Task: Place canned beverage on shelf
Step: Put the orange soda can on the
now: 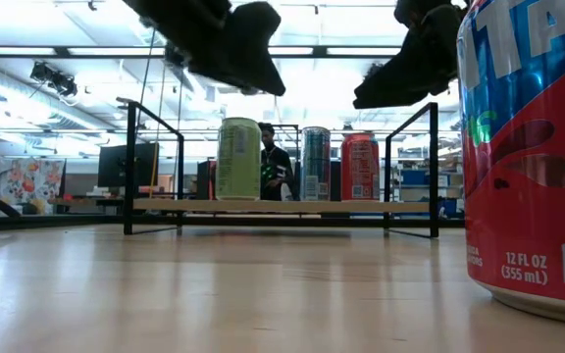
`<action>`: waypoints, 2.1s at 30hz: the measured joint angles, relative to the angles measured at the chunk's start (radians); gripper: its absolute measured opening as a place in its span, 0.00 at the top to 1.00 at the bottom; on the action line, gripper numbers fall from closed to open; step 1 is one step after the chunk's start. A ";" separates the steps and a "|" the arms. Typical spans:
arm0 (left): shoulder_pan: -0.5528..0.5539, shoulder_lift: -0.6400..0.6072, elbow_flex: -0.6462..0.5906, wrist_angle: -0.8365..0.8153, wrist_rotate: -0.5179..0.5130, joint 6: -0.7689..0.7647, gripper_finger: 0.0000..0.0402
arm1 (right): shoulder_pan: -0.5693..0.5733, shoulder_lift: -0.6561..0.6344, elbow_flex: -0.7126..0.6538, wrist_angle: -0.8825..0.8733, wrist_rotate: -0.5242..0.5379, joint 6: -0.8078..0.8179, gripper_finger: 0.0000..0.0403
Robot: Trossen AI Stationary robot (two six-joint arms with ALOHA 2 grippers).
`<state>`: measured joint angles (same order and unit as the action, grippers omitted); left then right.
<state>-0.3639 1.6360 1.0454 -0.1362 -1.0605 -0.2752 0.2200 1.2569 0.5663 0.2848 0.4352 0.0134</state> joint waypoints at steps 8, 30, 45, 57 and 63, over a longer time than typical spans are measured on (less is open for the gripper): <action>0.043 0.000 0.225 -0.540 0.114 0.096 0.11 | 0.017 -0.008 0.000 -0.011 0.017 -0.003 0.12; 0.556 -0.003 0.500 -0.893 0.954 0.427 0.11 | 0.037 -0.008 0.001 -0.063 -0.010 -0.036 0.12; 0.638 0.034 0.501 -0.891 1.025 0.481 0.11 | 0.025 -0.007 0.001 -0.062 -0.015 -0.043 0.12; 0.651 0.067 0.501 -0.896 1.026 0.500 0.11 | 0.026 -0.007 0.002 -0.059 -0.017 -0.041 0.12; 0.650 0.084 0.501 -0.895 1.055 0.490 0.11 | 0.026 -0.007 0.002 -0.054 -0.018 -0.040 0.12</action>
<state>0.2860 1.7201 1.5463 -1.0315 -0.0060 0.2145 0.2459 1.2499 0.5678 0.2309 0.4175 -0.0265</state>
